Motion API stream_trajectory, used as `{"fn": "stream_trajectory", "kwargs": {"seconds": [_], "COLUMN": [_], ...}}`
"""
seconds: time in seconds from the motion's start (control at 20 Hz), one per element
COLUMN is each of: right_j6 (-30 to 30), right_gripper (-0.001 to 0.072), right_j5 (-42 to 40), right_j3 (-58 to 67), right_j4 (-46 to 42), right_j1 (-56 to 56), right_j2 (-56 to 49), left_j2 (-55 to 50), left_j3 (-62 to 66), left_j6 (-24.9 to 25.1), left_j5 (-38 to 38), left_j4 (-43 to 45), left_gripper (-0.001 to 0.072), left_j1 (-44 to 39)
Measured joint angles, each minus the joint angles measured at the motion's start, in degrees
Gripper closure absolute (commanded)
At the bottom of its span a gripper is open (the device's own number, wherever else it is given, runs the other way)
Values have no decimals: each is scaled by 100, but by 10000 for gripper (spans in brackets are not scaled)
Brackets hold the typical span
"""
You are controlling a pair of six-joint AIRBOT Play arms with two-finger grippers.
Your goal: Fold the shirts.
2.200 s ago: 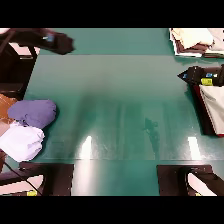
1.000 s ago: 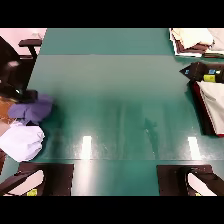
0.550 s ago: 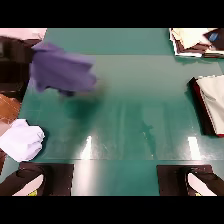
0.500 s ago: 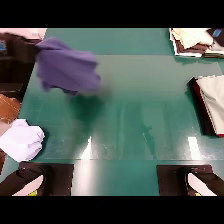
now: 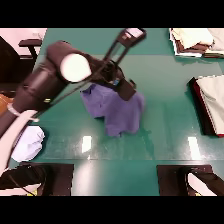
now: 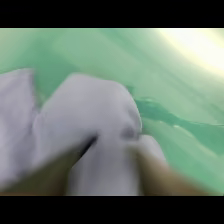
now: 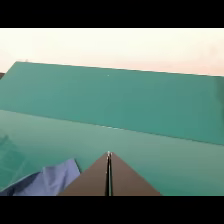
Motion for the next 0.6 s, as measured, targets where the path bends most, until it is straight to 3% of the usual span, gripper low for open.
{"fn": "stream_trajectory", "kwargs": {"seconds": [0.15,0.6], "right_j6": [2,0], "right_gripper": [692,692], "right_j5": [133,490], "right_j3": [42,-431], "right_j4": [-28,-35], "right_j1": [2,2], "right_j2": [-22,-258], "left_j2": [-251,-651], "left_j3": [164,-505], "left_j6": [33,-332], "left_j5": [70,-354], "left_j4": [-61,-72], "left_gripper": [157,156], "left_j1": [271,2944]}}
